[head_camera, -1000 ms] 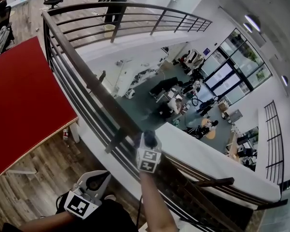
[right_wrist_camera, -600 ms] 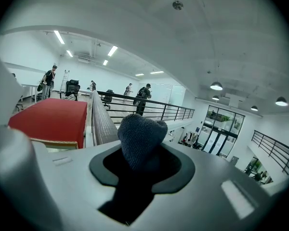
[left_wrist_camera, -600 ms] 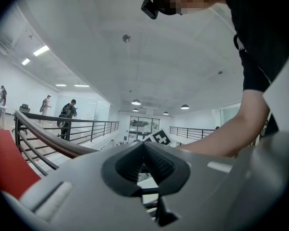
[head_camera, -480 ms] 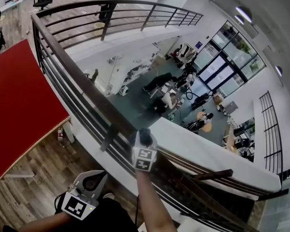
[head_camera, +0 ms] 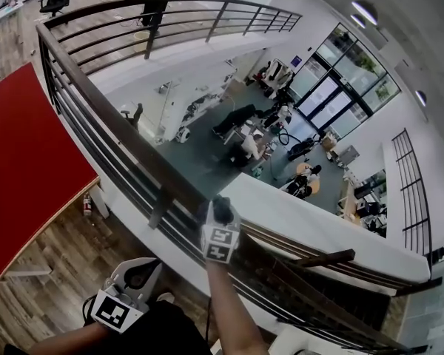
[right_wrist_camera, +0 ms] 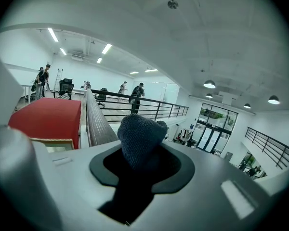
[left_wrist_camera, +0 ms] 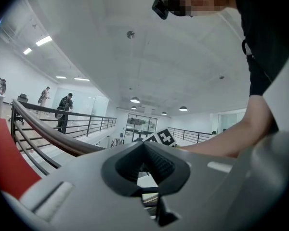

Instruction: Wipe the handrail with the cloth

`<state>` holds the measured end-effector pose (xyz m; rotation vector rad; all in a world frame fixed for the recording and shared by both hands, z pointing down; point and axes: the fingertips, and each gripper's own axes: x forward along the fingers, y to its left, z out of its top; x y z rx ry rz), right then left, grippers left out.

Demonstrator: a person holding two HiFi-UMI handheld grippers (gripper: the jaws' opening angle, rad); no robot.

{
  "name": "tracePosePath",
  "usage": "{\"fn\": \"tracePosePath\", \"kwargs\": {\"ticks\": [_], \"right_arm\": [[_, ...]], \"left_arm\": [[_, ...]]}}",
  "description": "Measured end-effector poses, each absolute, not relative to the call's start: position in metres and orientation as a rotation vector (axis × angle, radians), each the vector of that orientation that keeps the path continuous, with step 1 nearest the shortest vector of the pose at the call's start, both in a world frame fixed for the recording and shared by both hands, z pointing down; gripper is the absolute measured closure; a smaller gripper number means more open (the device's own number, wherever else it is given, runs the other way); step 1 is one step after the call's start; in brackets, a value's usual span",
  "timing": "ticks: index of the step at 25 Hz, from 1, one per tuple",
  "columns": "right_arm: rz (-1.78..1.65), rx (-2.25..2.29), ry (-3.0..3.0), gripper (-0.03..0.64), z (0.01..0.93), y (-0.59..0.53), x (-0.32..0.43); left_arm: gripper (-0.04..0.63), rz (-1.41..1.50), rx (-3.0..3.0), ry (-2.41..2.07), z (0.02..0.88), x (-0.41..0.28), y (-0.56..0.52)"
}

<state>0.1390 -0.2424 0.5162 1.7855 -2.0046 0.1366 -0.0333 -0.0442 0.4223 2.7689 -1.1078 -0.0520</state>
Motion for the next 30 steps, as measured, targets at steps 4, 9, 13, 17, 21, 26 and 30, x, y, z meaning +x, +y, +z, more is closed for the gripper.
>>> {"fn": "tracePosePath", "kwargs": {"ticks": [4, 9, 13, 17, 21, 26, 30], "right_arm": [[0.146, 1.807, -1.981, 0.495, 0.515, -0.235, 0.152], [0.139, 1.824, -1.954, 0.495, 0.517, -0.231, 0.162], [0.140, 1.846, -1.944, 0.495, 0.517, -0.228, 0.170], [0.145, 1.877, -1.936, 0.495, 0.517, -0.223, 0.181], [0.166, 1.901, -1.925, 0.495, 0.514, -0.216, 0.189], [0.179, 1.928, -1.901, 0.495, 0.515, -0.209, 0.201], [0.182, 1.958, -1.871, 0.495, 0.512, -0.200, 0.213]], "left_arm": [[0.595, -0.060, 2.786, -1.074, 0.419, -0.025, -0.041], [0.595, -0.150, 2.802, -1.003, 0.414, -0.021, -0.039], [0.595, -0.163, 2.822, -0.982, 0.410, -0.018, -0.038], [0.595, -0.157, 2.820, -0.959, 0.412, -0.015, -0.036], [0.595, -0.147, 2.826, -0.930, 0.413, -0.011, -0.035], [0.595, -0.151, 2.838, -0.896, 0.412, -0.006, -0.035], [0.595, -0.147, 2.839, -0.873, 0.410, -0.005, -0.036]]}}
